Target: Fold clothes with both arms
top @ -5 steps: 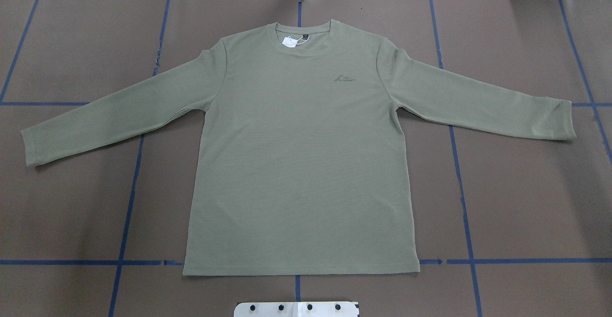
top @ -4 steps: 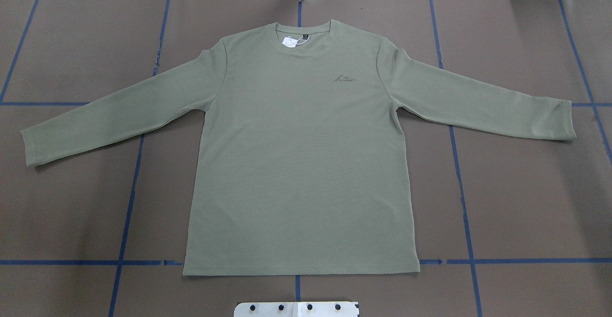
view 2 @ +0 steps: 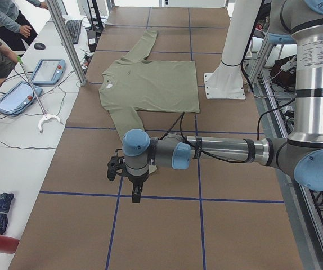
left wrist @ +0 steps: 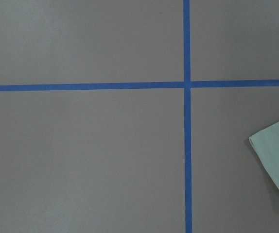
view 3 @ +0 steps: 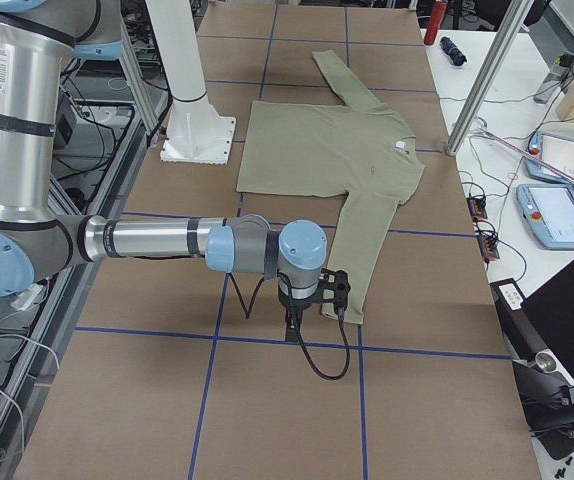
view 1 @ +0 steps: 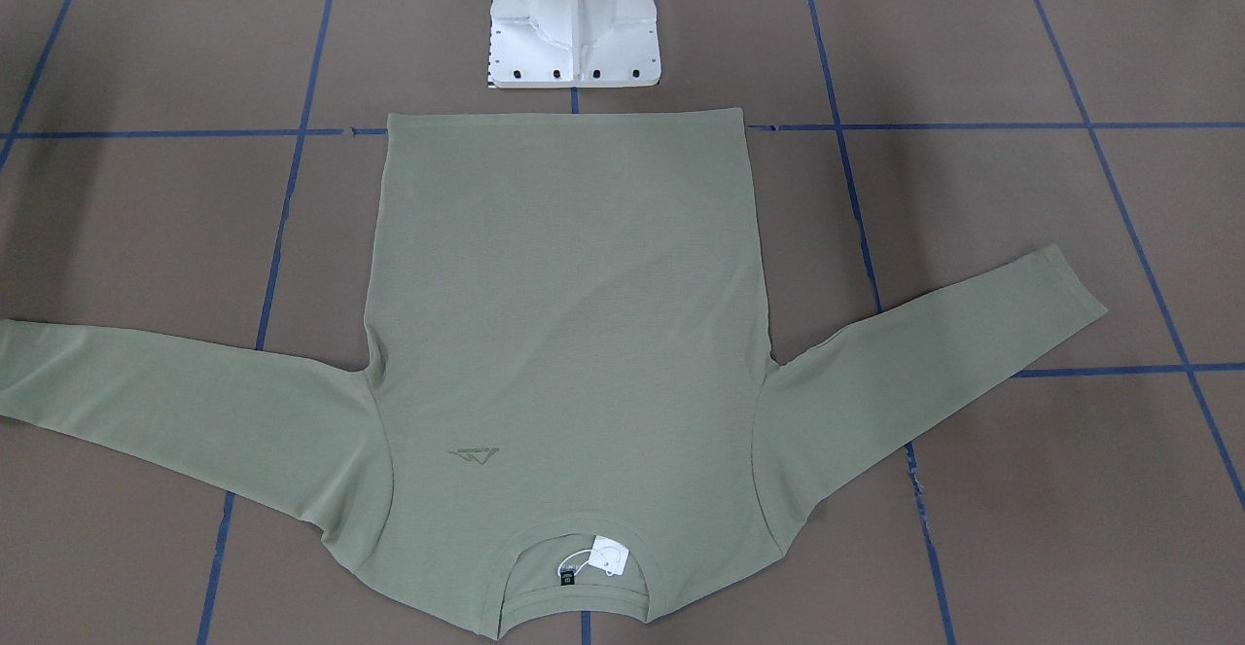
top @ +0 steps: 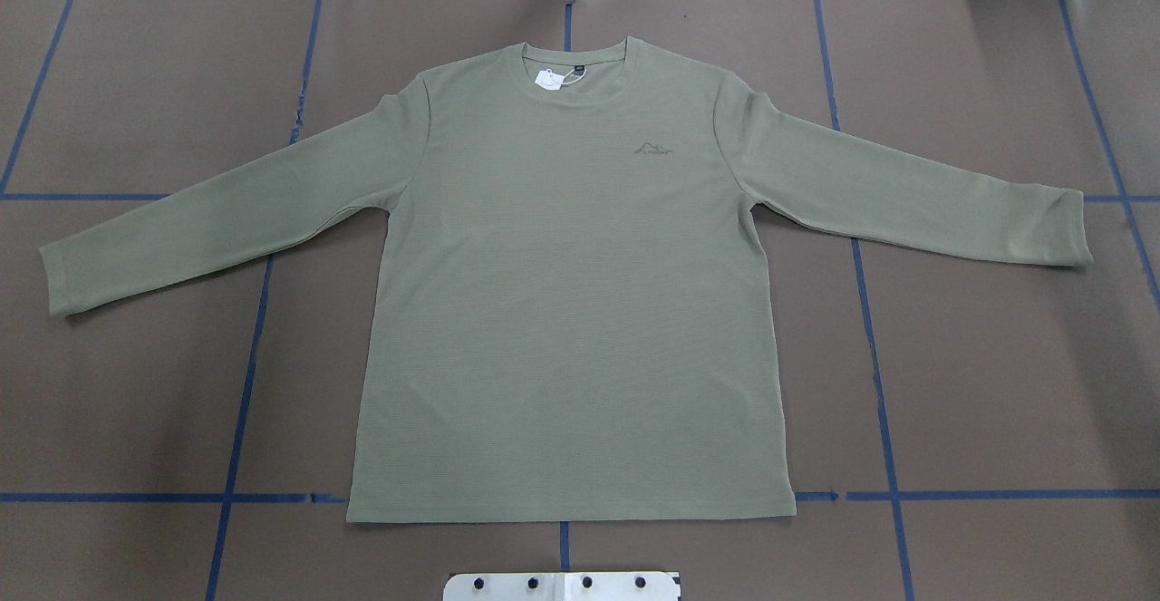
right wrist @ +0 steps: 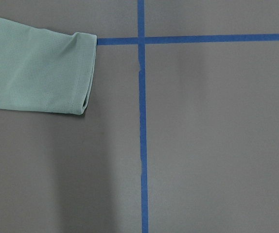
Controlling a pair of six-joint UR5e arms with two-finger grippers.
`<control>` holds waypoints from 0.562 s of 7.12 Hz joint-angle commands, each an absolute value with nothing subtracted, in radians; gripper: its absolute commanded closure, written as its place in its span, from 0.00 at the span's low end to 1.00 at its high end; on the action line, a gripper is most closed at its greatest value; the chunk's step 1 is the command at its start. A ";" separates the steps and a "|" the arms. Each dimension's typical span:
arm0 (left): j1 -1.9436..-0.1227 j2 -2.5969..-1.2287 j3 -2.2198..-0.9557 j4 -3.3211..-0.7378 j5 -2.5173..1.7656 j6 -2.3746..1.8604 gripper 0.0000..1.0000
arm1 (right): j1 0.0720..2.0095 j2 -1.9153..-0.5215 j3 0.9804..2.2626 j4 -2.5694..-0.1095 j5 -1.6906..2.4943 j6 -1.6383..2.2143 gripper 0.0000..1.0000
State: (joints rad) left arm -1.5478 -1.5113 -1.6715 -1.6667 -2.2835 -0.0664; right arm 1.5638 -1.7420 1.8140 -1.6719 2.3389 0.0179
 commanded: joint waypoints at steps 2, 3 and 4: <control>-1.517 -1.558 -1.678 -1.729 -2.287 -0.071 0.00 | 1.557 -1.665 1.801 -1.658 2.361 0.026 0.00; -1.506 -1.557 -1.668 -1.727 -2.357 -0.069 0.00 | 1.554 -1.666 1.769 -1.632 2.406 0.028 0.00; -1.505 -1.559 -1.667 -1.729 -2.432 -0.071 0.00 | 1.545 -1.655 1.702 -1.511 2.460 0.028 0.00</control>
State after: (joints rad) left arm -1.5129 -1.5542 -1.6695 -1.7266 -2.3527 -0.0697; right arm 1.5533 -1.6693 1.7645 -1.6132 2.4016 0.0269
